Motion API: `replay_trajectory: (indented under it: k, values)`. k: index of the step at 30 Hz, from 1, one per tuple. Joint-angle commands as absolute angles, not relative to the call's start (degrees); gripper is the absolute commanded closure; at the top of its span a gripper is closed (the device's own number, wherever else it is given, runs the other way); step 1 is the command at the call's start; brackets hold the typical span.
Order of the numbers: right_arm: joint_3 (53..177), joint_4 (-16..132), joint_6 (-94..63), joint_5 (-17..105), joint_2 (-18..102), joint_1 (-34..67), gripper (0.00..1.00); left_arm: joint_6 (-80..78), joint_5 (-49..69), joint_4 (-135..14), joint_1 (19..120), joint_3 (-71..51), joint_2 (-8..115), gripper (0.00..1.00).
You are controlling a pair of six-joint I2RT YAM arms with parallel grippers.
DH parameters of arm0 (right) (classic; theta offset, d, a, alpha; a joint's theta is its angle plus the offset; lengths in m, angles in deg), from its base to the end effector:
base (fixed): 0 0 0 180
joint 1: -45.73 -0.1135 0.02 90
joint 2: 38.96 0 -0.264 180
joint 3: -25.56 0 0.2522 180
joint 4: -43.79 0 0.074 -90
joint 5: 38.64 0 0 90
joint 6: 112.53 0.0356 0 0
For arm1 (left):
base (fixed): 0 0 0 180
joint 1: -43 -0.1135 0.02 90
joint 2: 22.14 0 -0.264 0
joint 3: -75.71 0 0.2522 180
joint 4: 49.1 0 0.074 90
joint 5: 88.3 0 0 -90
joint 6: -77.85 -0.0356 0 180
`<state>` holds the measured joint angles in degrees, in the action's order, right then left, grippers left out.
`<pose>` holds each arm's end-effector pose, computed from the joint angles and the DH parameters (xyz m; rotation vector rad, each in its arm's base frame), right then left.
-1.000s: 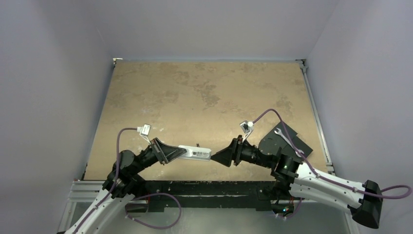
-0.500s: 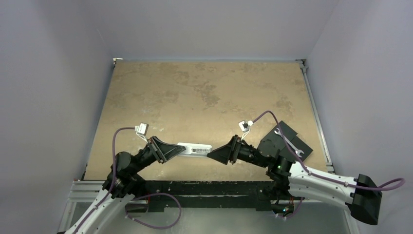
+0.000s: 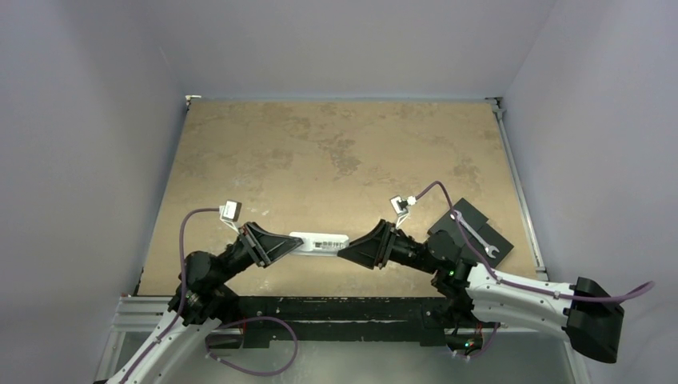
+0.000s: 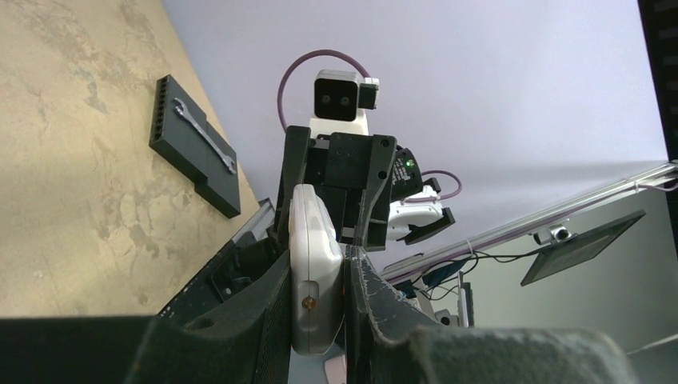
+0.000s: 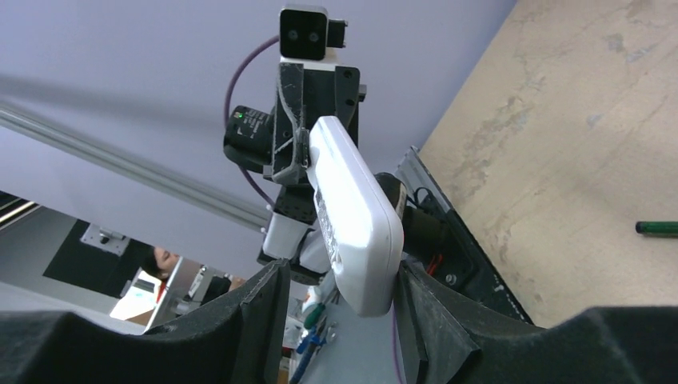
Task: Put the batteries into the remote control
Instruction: Remove the battery cover from the remote control.
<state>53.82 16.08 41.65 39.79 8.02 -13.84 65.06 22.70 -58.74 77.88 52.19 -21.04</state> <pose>0.0882 0.1642 0.2426 -0.1344 1.7231 1.8539 0.0696 -0.0641 0.2385 -0.2315 1.6272 -1.8287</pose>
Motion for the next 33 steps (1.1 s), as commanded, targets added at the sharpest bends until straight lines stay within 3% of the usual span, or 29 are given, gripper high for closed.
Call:
replay_trajectory:
  k: [1,20,24,30,33]
  values:
    - [53.5,7.8,43.1,39.0,8.3,-14.0,0.44,65.9,23.9,-54.8,77.5,52.2,-21.6,1.00]
    - [54.8,1.9,45.8,40.6,13.0,-14.1,0.55,66.3,25.6,-52.7,77.5,52.5,-21.6,1.00]
    - [54.9,0.9,46.0,40.4,13.9,-14.2,0.64,66.4,25.7,-52.7,77.5,52.5,-21.6,1.00]
    - [54.8,0.2,46.4,40.3,14.2,-14.3,1.00,66.7,25.6,-53.1,77.6,53.0,-21.6,1.00]
    - [54.7,0.7,46.5,40.6,13.8,-14.4,1.00,66.7,25.8,-53.8,77.5,53.1,-21.6,1.00]
